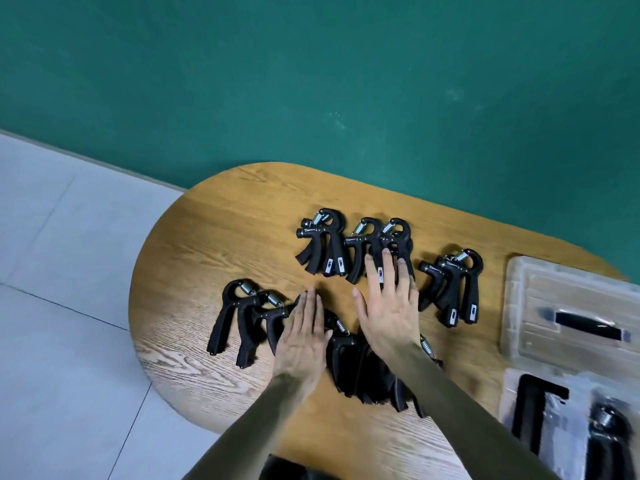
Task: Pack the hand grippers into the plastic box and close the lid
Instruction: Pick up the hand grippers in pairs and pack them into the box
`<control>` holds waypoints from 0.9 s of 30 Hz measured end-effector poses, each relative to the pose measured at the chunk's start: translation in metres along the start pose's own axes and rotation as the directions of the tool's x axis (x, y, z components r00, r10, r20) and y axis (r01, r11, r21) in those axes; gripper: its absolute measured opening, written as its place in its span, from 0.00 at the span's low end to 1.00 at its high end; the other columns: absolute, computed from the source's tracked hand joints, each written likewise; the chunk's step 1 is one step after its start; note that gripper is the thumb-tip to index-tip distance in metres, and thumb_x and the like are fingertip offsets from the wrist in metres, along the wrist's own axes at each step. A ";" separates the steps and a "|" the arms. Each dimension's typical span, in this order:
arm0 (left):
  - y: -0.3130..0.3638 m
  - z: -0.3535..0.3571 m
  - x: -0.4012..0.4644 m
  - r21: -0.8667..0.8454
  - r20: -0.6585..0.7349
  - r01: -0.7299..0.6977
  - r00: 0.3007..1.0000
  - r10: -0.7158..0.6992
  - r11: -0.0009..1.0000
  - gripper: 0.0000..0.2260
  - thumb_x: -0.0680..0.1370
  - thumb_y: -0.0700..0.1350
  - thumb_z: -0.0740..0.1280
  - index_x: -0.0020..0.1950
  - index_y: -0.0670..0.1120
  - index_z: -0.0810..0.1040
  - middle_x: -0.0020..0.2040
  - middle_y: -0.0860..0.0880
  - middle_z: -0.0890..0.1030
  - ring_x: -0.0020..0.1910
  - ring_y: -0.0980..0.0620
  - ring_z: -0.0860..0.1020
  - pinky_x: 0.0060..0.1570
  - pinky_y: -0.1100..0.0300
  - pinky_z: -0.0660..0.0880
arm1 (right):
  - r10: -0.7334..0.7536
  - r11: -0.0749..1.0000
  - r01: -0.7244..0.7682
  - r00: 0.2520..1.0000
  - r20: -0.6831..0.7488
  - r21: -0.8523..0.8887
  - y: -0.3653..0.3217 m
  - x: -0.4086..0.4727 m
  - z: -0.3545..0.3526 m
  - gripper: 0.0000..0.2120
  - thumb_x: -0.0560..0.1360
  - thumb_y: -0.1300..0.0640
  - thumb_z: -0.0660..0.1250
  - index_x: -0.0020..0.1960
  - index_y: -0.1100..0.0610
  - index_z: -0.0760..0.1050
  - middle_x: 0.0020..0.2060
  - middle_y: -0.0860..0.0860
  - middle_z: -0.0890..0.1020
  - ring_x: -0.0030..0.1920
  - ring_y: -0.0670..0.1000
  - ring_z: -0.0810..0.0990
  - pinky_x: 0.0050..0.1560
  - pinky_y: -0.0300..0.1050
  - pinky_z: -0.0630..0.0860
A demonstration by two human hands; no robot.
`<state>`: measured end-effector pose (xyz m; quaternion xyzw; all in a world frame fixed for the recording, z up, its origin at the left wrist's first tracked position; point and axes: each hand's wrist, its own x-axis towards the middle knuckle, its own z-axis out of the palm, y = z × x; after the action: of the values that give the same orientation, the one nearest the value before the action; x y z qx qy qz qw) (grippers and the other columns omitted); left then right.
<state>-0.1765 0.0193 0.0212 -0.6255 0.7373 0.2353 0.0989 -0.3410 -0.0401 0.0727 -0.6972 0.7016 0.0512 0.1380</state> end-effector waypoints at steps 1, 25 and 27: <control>-0.006 0.005 0.005 -0.001 -0.019 0.003 1.000 -0.003 1.000 0.29 0.86 0.53 0.39 0.80 0.37 0.37 0.80 0.38 0.34 0.80 0.41 0.37 0.80 0.47 0.50 | 0.002 1.000 -0.002 1.000 -0.004 -0.001 0.000 0.009 0.006 0.29 0.84 0.42 0.47 0.81 0.54 0.54 0.80 0.58 0.56 0.78 0.64 0.57 0.72 0.63 0.64; 0.003 0.011 0.013 -0.124 0.044 0.044 0.998 -0.039 0.991 0.34 0.85 0.58 0.46 0.77 0.49 0.24 0.76 0.49 0.21 0.80 0.35 0.52 0.77 0.48 0.51 | -0.033 0.998 0.038 0.997 0.071 -0.059 -0.010 0.063 0.056 0.33 0.82 0.35 0.44 0.82 0.47 0.39 0.81 0.56 0.39 0.79 0.65 0.38 0.77 0.67 0.48; 0.004 0.010 0.013 -0.135 0.046 0.042 0.998 -0.036 0.990 0.34 0.85 0.57 0.47 0.77 0.48 0.24 0.76 0.49 0.20 0.78 0.35 0.56 0.77 0.46 0.56 | -0.044 0.996 0.049 0.996 0.075 -0.069 -0.008 0.064 0.053 0.33 0.82 0.36 0.44 0.82 0.47 0.39 0.81 0.56 0.38 0.79 0.66 0.39 0.76 0.67 0.52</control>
<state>-0.1844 0.0129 0.0081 -0.6399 0.7048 0.2965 0.0768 -0.3259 -0.0879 0.0065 -0.7154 0.6775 0.0982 0.1400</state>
